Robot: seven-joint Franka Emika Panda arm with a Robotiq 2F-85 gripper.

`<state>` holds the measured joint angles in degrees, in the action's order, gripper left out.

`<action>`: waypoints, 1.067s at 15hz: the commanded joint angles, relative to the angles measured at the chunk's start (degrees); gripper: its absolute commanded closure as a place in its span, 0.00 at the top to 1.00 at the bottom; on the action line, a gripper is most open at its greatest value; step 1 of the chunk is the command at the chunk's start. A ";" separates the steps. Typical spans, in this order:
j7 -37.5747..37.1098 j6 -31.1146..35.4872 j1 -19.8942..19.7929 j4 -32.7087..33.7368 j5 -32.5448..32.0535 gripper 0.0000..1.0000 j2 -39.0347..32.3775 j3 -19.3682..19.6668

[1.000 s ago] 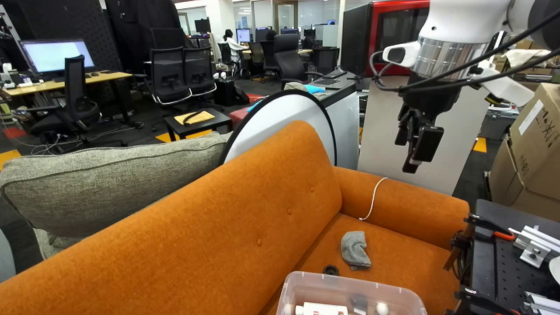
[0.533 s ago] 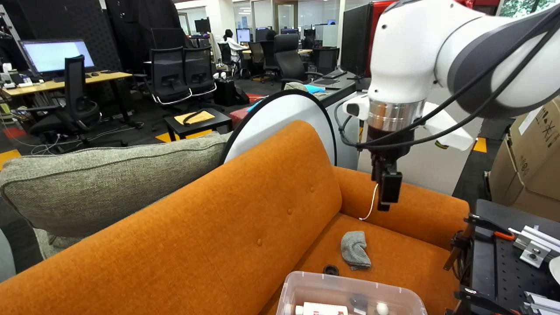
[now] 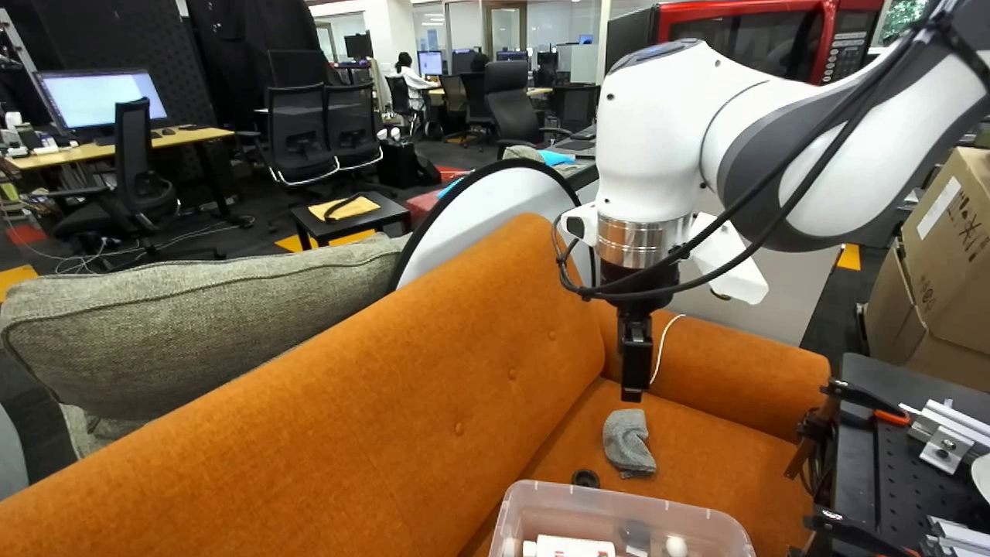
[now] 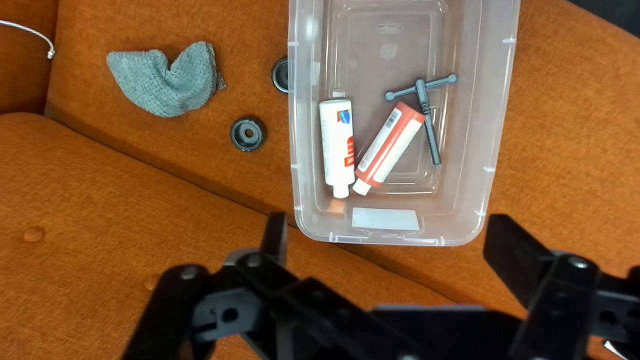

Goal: Remove the bottle from the storage box and put it on the grey towel

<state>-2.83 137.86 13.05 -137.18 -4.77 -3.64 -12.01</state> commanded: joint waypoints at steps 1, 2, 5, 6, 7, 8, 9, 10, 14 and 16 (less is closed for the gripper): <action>0.05 -0.14 -0.07 -0.09 0.04 1.00 0.29 -0.13; 0.05 -0.14 -0.07 -0.18 0.04 1.00 0.36 -0.13; 0.65 0.26 -0.31 -0.51 1.35 1.00 -0.20 -0.05; -1.88 1.93 -0.42 -0.87 1.03 1.00 -1.12 0.29; -3.69 3.49 -0.45 -0.98 0.88 1.00 -2.61 0.54; -5.32 5.34 -0.43 -1.16 0.60 1.00 -4.03 0.85; -8.65 6.67 -0.16 -1.21 -1.93 1.00 -5.92 1.53; -11.01 8.37 0.20 -1.07 -3.40 1.00 -8.12 2.24; -15.50 13.37 2.27 1.53 -6.34 1.00 -17.60 5.03; -12.65 13.93 1.47 3.56 -2.15 1.00 -21.82 3.75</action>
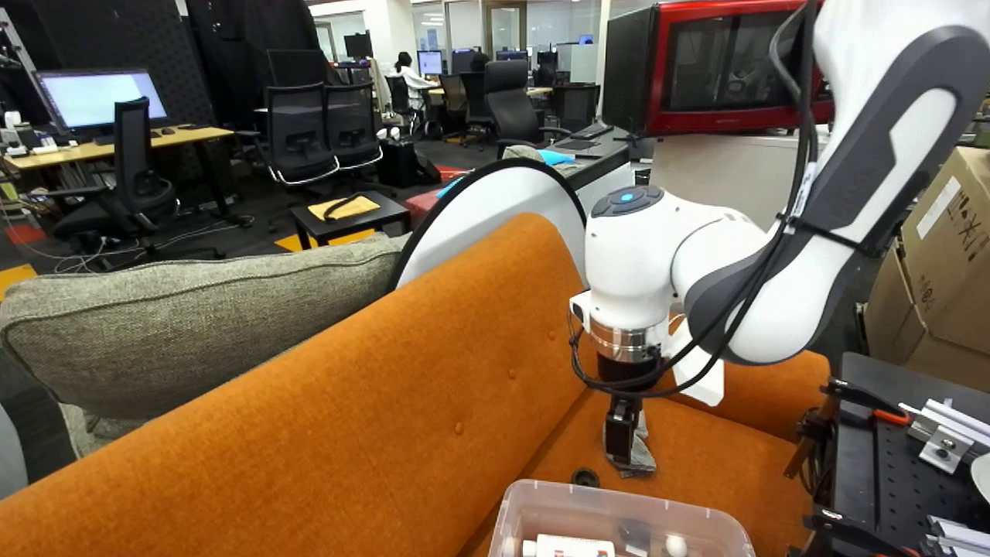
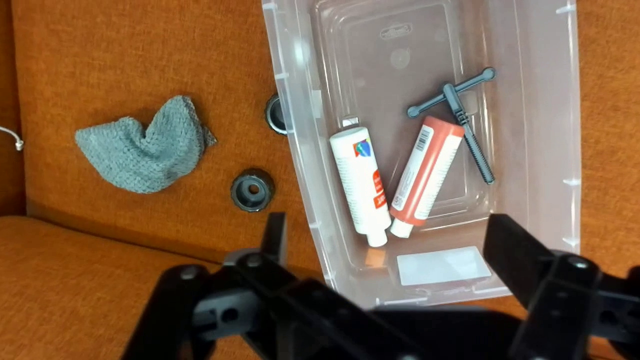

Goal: Remove the bottle from the storage box and put it on the grey towel

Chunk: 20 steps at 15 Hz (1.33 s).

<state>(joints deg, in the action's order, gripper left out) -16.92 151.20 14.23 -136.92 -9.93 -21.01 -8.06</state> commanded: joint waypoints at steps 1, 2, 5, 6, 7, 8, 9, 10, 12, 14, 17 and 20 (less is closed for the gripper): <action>0.76 0.32 1.22 0.95 1.71 1.00 -1.78 0.96; 0.93 0.51 1.39 2.00 2.50 1.00 -3.53 0.92; 0.99 0.57 1.54 3.45 2.85 1.00 -4.89 0.94; 0.99 0.56 1.53 3.46 2.85 1.00 -4.79 0.94; 0.98 0.56 1.53 3.46 2.85 1.00 -4.76 0.94; 0.98 0.56 1.53 3.46 2.86 1.00 -4.77 0.93; 0.98 0.56 1.53 3.46 2.86 1.00 -4.77 0.93; 0.98 0.56 1.53 3.46 2.86 1.00 -4.77 0.93; 0.64 1.52 1.41 3.74 3.39 1.00 -5.41 0.78; 1.14 4.04 0.78 4.83 5.64 1.00 -7.61 -0.18; 0.53 6.56 2.02 8.29 7.06 1.00 -12.52 0.63; 0.91 6.33 2.57 13.37 8.16 1.00 -18.80 1.35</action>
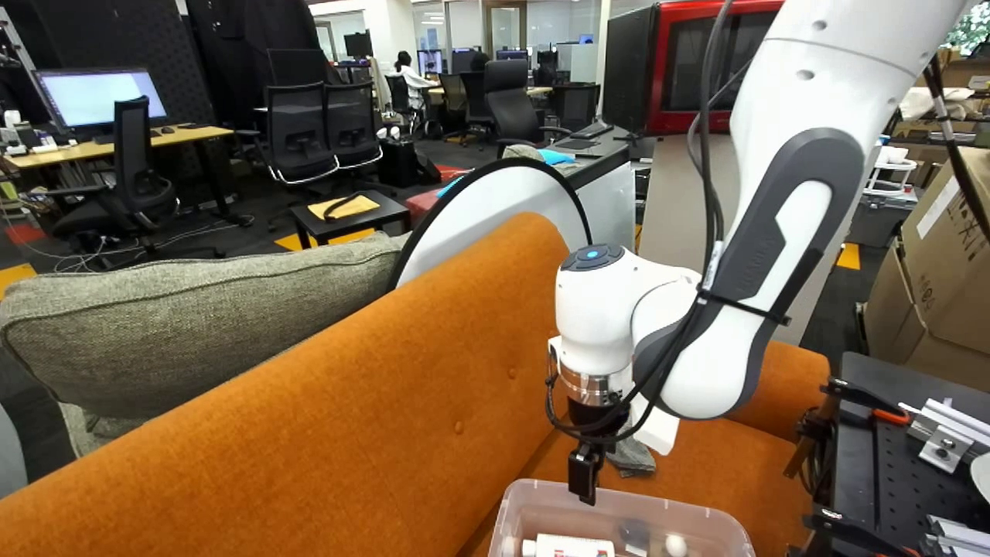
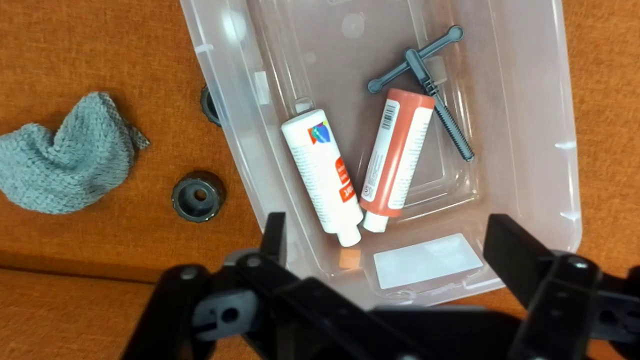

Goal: Remove the bottle from the storage box and put it on the grey towel

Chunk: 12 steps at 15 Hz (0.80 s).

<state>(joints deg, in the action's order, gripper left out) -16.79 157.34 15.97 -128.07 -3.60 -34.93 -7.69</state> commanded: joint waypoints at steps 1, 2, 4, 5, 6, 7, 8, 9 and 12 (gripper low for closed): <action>1.20 -0.03 0.46 6.14 2.62 1.00 -6.98 0.61; 1.28 -0.49 0.61 7.70 3.00 1.00 -8.83 0.69; 2.50 -1.20 0.18 10.14 3.67 1.00 -11.84 -0.09; 2.88 -1.71 0.37 11.06 3.62 1.00 -12.74 -0.05; 3.20 -1.81 0.32 11.65 3.69 1.00 -13.28 -0.19; 2.10 -0.21 1.17 10.20 3.57 1.00 -12.77 0.70; 2.24 -0.25 1.18 10.96 3.58 1.00 -13.39 0.62; 2.31 -0.30 1.18 11.32 3.59 1.00 -13.62 0.59; 2.35 -0.36 1.18 11.46 3.59 1.00 -13.60 0.59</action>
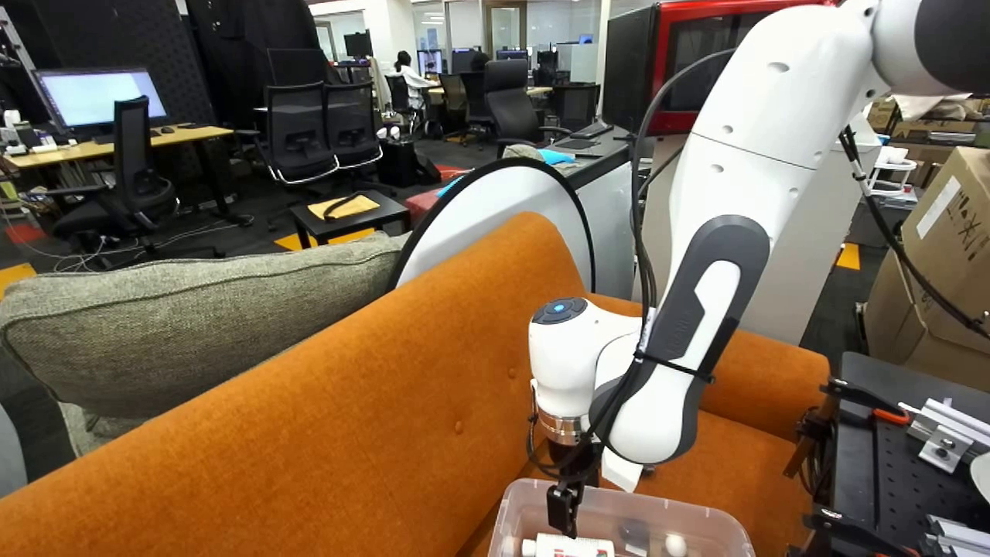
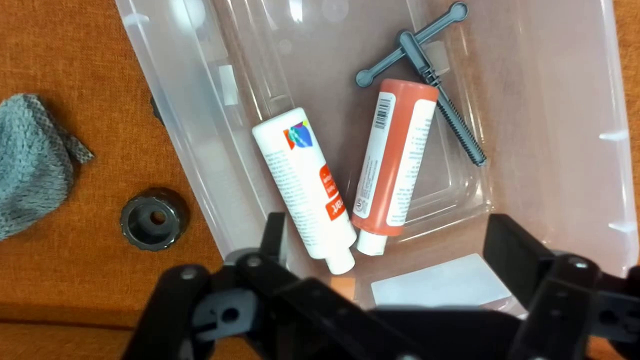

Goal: Remove the bottle from the storage box and put it on the grey towel

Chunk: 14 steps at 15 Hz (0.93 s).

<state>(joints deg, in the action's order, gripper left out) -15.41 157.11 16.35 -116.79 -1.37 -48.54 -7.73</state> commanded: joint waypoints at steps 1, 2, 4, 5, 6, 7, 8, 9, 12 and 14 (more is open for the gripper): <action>0.97 -0.13 0.79 0.17 1.36 1.00 0.00 0.63; 0.97 -0.14 0.79 0.18 1.36 1.00 0.00 0.63; 2.85 0.30 -0.50 1.27 1.77 1.00 -1.51 -1.16; 3.93 0.51 -1.04 2.11 1.98 1.00 -2.65 -2.21; 4.81 0.31 -0.91 2.90 1.91 1.00 -3.63 -2.73; 5.09 -0.38 0.02 4.18 1.57 1.00 -4.99 -2.55; 5.59 -0.76 0.33 5.30 1.49 1.00 -6.32 -2.81; 4.97 -1.19 1.63 6.74 1.16 1.00 -7.71 -1.98; 5.71 -1.39 1.86 10.62 1.45 1.00 -11.86 -2.54; 6.01 -0.96 2.32 13.15 1.27 1.00 -14.19 -2.35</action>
<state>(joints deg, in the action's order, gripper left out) -11.38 157.20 18.38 -107.45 -0.80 -60.09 -10.18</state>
